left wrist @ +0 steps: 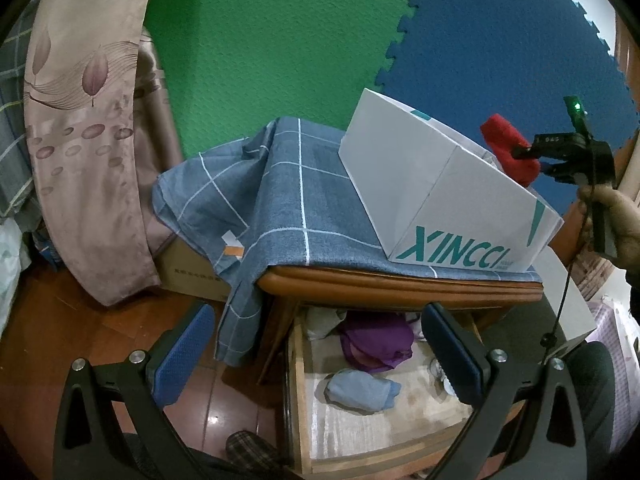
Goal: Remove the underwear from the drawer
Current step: 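Lower the red underwear into the box and open the right gripper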
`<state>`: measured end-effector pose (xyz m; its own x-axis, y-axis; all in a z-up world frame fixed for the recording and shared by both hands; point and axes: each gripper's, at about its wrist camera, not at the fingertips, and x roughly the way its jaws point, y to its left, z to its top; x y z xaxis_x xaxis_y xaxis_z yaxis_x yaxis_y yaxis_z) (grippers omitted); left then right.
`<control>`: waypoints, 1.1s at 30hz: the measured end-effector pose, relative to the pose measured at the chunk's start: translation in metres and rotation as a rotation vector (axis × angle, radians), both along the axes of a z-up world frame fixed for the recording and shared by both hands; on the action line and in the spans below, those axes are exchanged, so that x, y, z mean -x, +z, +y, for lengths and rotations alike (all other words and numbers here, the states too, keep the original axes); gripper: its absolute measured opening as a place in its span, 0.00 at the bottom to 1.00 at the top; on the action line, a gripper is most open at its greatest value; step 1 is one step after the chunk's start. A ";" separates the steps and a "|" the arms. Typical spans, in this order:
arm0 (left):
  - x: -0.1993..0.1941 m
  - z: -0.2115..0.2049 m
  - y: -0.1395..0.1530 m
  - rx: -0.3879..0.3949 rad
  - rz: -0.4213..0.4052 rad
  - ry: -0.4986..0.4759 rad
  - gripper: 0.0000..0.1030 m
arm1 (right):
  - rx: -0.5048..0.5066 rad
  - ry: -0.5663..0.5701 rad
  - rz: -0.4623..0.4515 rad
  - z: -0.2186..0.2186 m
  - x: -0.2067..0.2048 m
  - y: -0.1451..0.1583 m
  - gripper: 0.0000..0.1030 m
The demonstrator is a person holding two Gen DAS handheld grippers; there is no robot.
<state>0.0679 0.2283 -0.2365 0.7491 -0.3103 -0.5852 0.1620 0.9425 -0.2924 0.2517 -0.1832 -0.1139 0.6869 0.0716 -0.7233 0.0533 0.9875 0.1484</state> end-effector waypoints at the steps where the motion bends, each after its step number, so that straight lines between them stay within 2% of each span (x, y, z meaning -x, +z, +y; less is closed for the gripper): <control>1: 0.000 0.000 0.000 -0.001 0.000 0.000 0.99 | 0.000 0.000 0.003 0.001 -0.001 0.000 0.37; 15: 0.000 0.000 0.000 0.000 0.001 0.001 0.99 | 0.074 -0.002 0.019 0.012 -0.006 -0.004 0.38; 22: 0.000 0.000 0.000 0.000 0.001 0.001 0.99 | 0.071 -0.002 0.021 0.012 -0.007 -0.004 0.44; 29: 0.000 0.001 0.000 0.001 0.000 0.001 0.99 | 0.069 -0.002 0.024 0.011 -0.008 -0.006 0.44; 33: 0.000 0.001 -0.001 0.001 0.001 0.001 0.99 | 0.022 0.012 0.014 0.008 -0.006 -0.005 0.45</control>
<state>0.0675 0.2289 -0.2370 0.7488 -0.3096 -0.5860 0.1601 0.9425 -0.2934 0.2579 -0.1754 -0.1190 0.6755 0.0644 -0.7345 0.0430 0.9910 0.1264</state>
